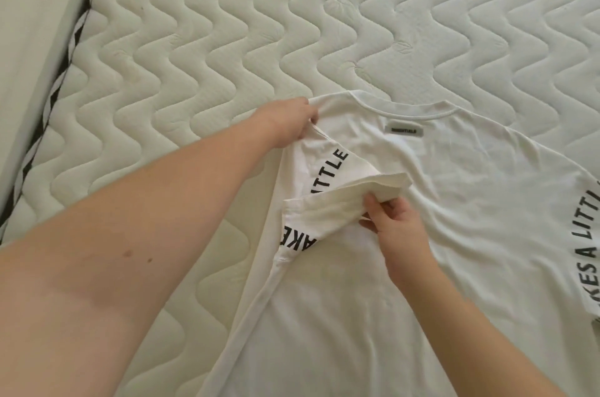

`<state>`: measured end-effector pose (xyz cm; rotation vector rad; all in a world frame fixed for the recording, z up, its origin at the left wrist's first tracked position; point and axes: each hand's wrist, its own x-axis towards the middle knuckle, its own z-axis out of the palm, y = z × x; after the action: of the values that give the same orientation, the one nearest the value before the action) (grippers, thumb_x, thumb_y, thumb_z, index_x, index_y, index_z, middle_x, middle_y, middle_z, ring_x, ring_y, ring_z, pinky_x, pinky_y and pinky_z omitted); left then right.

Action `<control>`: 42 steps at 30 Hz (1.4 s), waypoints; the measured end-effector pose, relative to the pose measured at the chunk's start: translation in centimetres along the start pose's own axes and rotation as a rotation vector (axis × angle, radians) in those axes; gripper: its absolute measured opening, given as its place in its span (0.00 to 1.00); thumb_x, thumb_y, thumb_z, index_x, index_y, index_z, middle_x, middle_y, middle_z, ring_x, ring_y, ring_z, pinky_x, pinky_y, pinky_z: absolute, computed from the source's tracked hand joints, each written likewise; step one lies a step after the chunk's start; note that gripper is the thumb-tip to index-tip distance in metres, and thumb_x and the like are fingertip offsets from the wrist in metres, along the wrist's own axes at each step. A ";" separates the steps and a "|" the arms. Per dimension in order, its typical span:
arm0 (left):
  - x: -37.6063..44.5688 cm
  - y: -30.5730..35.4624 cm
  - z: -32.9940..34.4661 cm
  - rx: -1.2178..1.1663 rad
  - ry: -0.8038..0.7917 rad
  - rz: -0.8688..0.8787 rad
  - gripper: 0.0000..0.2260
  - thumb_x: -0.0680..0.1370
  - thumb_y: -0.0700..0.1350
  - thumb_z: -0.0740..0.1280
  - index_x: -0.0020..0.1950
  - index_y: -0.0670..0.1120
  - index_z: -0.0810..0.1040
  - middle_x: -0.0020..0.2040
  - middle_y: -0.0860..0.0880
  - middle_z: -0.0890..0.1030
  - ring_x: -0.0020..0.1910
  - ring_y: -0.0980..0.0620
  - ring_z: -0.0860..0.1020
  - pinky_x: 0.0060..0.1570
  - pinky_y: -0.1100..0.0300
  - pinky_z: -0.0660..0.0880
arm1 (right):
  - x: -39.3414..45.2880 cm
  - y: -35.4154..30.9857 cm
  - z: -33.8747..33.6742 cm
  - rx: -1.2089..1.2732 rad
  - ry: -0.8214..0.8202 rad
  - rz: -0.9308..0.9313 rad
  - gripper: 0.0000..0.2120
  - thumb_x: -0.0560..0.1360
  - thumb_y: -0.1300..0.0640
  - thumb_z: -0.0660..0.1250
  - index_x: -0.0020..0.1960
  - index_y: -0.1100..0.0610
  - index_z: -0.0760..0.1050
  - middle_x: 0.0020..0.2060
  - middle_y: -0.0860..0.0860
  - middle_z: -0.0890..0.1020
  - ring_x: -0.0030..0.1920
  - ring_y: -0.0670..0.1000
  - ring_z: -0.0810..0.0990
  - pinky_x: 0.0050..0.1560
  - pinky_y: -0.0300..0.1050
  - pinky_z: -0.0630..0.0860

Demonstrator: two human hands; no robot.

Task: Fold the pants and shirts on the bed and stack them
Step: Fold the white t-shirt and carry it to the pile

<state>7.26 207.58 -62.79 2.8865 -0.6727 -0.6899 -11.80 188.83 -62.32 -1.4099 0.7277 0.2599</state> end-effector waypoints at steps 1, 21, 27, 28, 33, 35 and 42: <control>0.4 -0.1 -0.2 0.025 0.014 -0.020 0.11 0.80 0.43 0.64 0.62 0.51 0.77 0.61 0.47 0.75 0.58 0.42 0.76 0.53 0.50 0.73 | 0.1 0.1 -0.8 -0.033 0.013 -0.006 0.05 0.80 0.60 0.65 0.51 0.53 0.78 0.41 0.45 0.85 0.42 0.45 0.83 0.44 0.40 0.79; 2.8 0.1 0.2 -0.044 0.143 -0.184 0.09 0.80 0.51 0.66 0.51 0.47 0.78 0.54 0.45 0.78 0.53 0.42 0.77 0.45 0.54 0.69 | -1.2 -1.3 -2.3 -1.190 -0.202 -0.790 0.10 0.65 0.67 0.76 0.44 0.58 0.79 0.40 0.52 0.75 0.33 0.57 0.74 0.29 0.47 0.71; 2.5 0.5 1.5 -0.079 0.246 -0.186 0.11 0.80 0.52 0.66 0.51 0.44 0.76 0.52 0.45 0.76 0.51 0.42 0.76 0.43 0.54 0.65 | -5.0 2.1 -6.3 -1.143 -0.107 -0.493 0.11 0.68 0.72 0.71 0.45 0.59 0.80 0.46 0.51 0.79 0.41 0.56 0.78 0.37 0.43 0.69; 2.4 0.4 1.7 -0.075 0.263 -0.181 0.11 0.80 0.52 0.66 0.52 0.44 0.76 0.53 0.45 0.75 0.51 0.41 0.76 0.43 0.54 0.64 | -5.3 2.7 -6.5 -1.133 -0.097 -0.373 0.09 0.71 0.69 0.69 0.47 0.57 0.81 0.48 0.49 0.79 0.45 0.55 0.79 0.40 0.43 0.67; 2.6 0.5 1.5 -0.113 0.247 -0.111 0.08 0.80 0.50 0.66 0.52 0.46 0.77 0.54 0.47 0.76 0.52 0.43 0.76 0.44 0.56 0.64 | -3.6 2.0 -6.5 -0.948 0.276 -0.429 0.13 0.74 0.63 0.66 0.57 0.54 0.78 0.53 0.51 0.78 0.55 0.56 0.75 0.55 0.49 0.67; 2.7 0.6 1.2 -0.136 0.220 -0.089 0.08 0.80 0.50 0.66 0.53 0.47 0.79 0.54 0.47 0.76 0.55 0.44 0.76 0.46 0.55 0.67 | -1.2 0.1 -6.0 -0.807 0.353 -0.330 0.18 0.77 0.54 0.67 0.65 0.53 0.73 0.59 0.51 0.75 0.62 0.53 0.71 0.63 0.50 0.63; 2.3 0.3 0.7 -0.223 0.242 -0.149 0.07 0.79 0.49 0.67 0.51 0.47 0.80 0.54 0.46 0.79 0.56 0.44 0.76 0.50 0.53 0.70 | 4.6 -4.3 -6.1 -1.207 0.069 -0.020 0.12 0.76 0.46 0.68 0.44 0.52 0.69 0.49 0.52 0.79 0.50 0.56 0.75 0.46 0.49 0.68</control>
<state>8.67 206.29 -64.30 2.7672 -0.3305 -0.3907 -7.63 181.12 -61.56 -2.5680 0.6102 0.7075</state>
